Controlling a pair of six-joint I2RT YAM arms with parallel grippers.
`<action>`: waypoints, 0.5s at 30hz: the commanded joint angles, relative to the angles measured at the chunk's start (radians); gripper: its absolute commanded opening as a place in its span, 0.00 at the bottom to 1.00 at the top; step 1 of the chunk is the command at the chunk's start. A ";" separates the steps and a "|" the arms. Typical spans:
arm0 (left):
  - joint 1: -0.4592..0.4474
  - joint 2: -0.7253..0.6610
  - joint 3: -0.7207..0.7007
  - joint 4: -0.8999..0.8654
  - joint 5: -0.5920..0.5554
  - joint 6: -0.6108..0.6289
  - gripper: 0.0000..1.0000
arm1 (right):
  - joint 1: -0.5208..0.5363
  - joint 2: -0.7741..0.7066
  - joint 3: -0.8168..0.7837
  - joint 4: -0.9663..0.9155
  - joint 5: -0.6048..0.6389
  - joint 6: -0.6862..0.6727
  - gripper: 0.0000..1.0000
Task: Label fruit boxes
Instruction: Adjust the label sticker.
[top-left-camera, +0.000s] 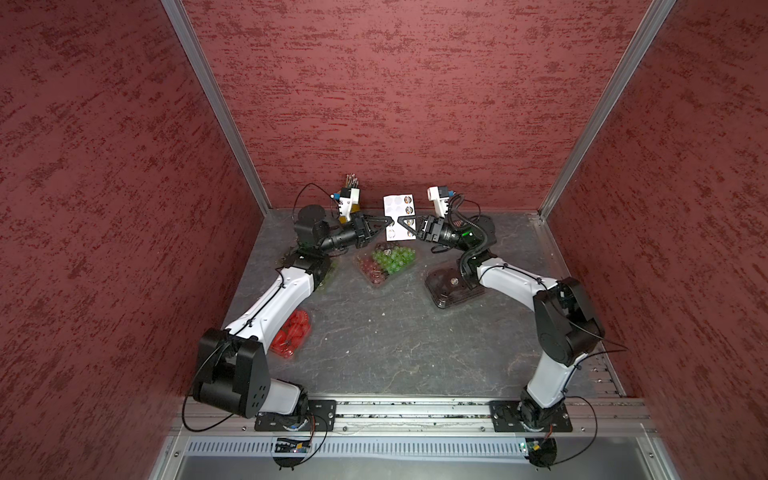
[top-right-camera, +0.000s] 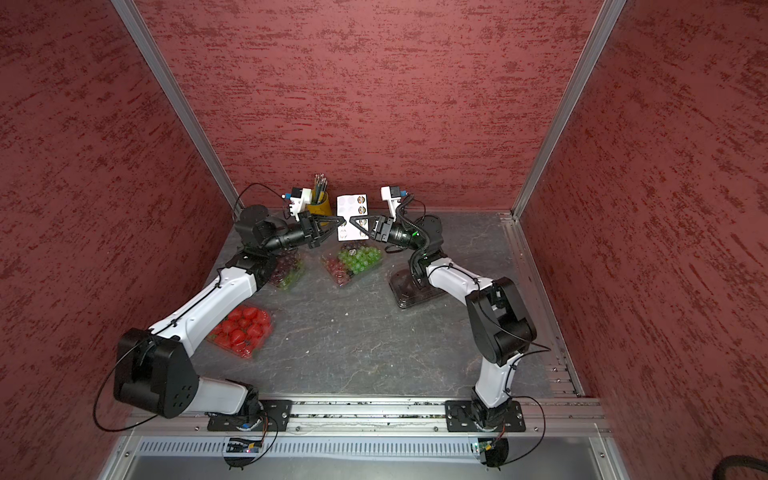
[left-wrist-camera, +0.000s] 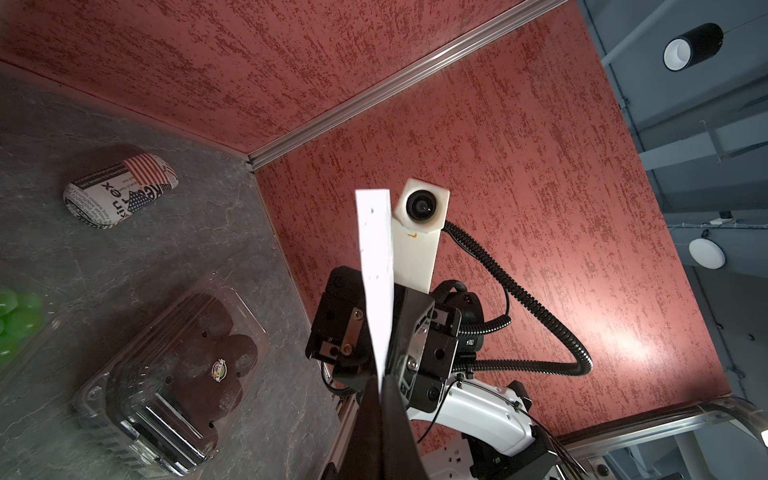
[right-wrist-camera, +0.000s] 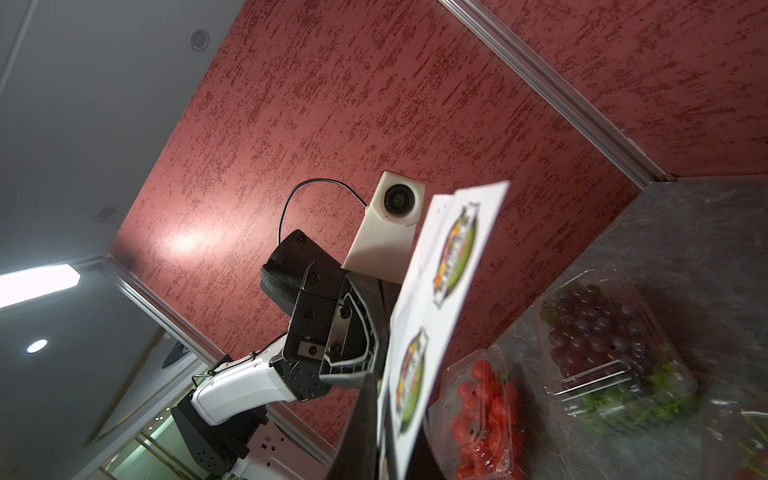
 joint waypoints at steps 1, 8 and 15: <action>0.006 0.008 0.029 0.053 0.018 -0.014 0.00 | 0.005 -0.021 0.001 -0.005 -0.009 -0.014 0.04; -0.006 0.034 0.030 0.137 0.036 -0.046 0.00 | 0.008 -0.013 0.012 0.023 -0.017 0.005 0.00; -0.015 0.049 0.027 0.134 0.037 -0.038 0.00 | 0.008 -0.010 0.004 0.079 -0.022 0.042 0.00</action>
